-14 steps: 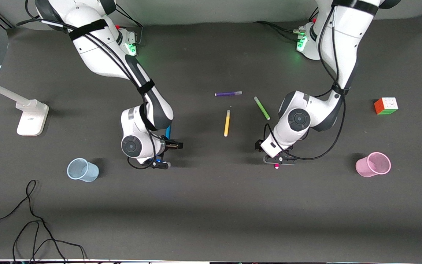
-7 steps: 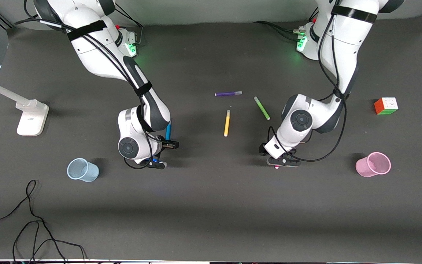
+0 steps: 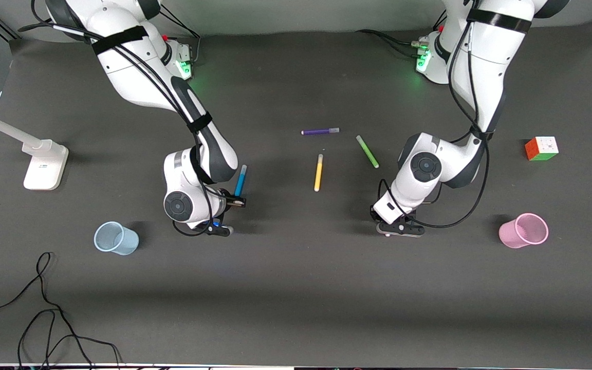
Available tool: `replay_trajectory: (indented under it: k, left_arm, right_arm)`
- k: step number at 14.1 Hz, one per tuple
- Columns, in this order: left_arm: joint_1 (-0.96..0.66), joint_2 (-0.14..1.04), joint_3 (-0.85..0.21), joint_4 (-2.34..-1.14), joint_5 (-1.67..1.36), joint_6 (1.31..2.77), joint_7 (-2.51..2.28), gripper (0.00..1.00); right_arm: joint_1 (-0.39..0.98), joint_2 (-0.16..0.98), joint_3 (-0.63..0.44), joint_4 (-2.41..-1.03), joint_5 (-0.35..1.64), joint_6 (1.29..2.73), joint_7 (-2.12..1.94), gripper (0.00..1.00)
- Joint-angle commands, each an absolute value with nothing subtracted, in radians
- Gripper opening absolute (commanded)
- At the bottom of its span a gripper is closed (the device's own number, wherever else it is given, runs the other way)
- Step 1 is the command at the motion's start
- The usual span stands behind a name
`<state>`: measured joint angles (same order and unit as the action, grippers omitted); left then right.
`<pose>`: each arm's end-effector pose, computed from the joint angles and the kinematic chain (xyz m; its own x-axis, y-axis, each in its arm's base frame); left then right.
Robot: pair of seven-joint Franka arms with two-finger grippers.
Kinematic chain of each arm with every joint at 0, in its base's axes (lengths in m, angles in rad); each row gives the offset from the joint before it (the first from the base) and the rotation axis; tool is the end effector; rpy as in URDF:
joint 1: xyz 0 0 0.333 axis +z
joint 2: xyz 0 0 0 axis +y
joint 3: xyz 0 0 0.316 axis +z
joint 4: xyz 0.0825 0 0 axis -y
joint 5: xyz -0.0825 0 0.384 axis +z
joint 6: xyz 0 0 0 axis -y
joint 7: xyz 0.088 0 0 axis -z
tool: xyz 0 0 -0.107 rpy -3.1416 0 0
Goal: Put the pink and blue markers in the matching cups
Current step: 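Close the right gripper on the blue marker while the left gripper grasps the pink marker, then carry the blue marker to the blue cup while the left gripper carries pink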
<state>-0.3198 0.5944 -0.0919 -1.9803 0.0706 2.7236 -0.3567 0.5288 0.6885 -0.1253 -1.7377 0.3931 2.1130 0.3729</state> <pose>0.5718 -0.2506 0.1777 0.9861 -0.0921 0.1379 -0.1019 -0.9926 0.0656 0.5728 0.2687 0.1638 0.9157 -0.1843 -0.3570 -0.2164 -0.9749 -0.0517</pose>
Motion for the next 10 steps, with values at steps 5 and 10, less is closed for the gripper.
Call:
replay_trajectory:
  k: [5, 10]
  left_arm:
    - [-0.308, 0.542, -0.088, -1.990, 0.089, 2.732, -0.332, 0.00]
    - [-0.239, 0.391, -0.071, -1.931, 0.089, 2.408, -0.186, 0.00]
  right_arm:
    - [0.537, 0.585, -0.268, -1.551, 0.336, 1.824, 0.373, 0.00]
    - [0.522, 0.500, -0.307, -1.456, -0.009, 1.818, 0.312, 0.00]
